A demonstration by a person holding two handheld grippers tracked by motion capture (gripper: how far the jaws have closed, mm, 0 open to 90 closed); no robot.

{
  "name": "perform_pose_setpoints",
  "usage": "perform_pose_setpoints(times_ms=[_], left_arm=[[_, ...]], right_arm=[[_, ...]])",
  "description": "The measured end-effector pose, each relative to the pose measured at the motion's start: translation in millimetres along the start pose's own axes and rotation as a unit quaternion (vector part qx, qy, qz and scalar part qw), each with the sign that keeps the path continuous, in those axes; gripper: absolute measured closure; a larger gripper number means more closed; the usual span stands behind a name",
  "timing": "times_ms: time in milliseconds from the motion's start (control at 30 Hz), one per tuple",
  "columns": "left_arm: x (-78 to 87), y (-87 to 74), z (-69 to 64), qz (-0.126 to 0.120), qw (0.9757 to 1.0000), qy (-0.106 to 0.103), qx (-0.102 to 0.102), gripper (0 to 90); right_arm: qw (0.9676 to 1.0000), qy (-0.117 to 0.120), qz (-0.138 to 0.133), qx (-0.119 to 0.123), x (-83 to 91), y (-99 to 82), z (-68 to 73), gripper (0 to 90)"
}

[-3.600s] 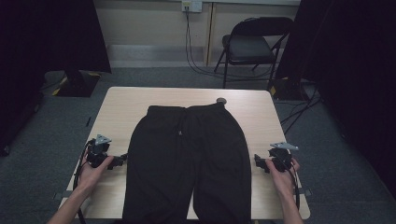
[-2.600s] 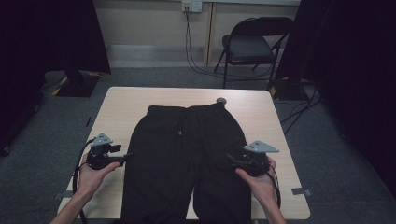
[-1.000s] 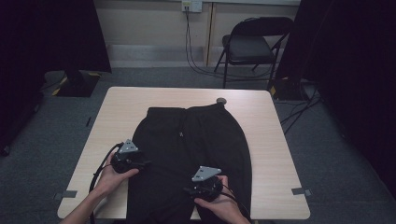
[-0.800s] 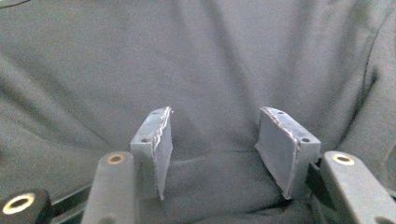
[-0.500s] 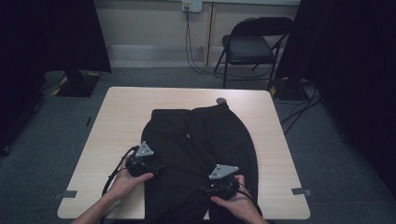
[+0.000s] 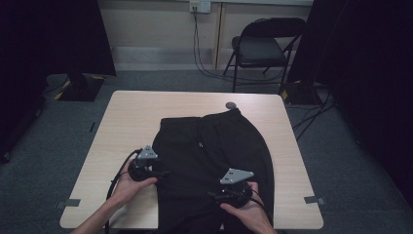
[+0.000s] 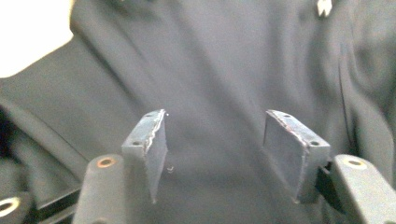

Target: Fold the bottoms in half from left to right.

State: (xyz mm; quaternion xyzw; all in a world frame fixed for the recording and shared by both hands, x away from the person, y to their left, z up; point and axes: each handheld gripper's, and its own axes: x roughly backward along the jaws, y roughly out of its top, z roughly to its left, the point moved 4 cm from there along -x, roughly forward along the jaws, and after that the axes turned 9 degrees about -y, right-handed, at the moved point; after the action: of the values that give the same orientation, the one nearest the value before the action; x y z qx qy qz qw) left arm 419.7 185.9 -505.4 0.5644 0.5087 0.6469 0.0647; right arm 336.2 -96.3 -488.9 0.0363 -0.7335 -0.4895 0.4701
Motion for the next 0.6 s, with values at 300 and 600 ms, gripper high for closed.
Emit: perform_pose_setpoints(times_ms=[300, 600], left_arm=[[-24.5, 1.8, 23.9, 0.013, 0.9995, 0.029, -0.001, 38.4], [-24.9, -1.2, 23.5, -0.004, 0.9996, 0.027, -0.002, 38.6]], right_arm=[[0.9978, 0.059, -0.004, 0.03, -33.9, 54.1, 61.9, 48.9], [0.995, 0.078, 0.011, 0.062, -88.4, 73.4, 104.7, 40.1]])
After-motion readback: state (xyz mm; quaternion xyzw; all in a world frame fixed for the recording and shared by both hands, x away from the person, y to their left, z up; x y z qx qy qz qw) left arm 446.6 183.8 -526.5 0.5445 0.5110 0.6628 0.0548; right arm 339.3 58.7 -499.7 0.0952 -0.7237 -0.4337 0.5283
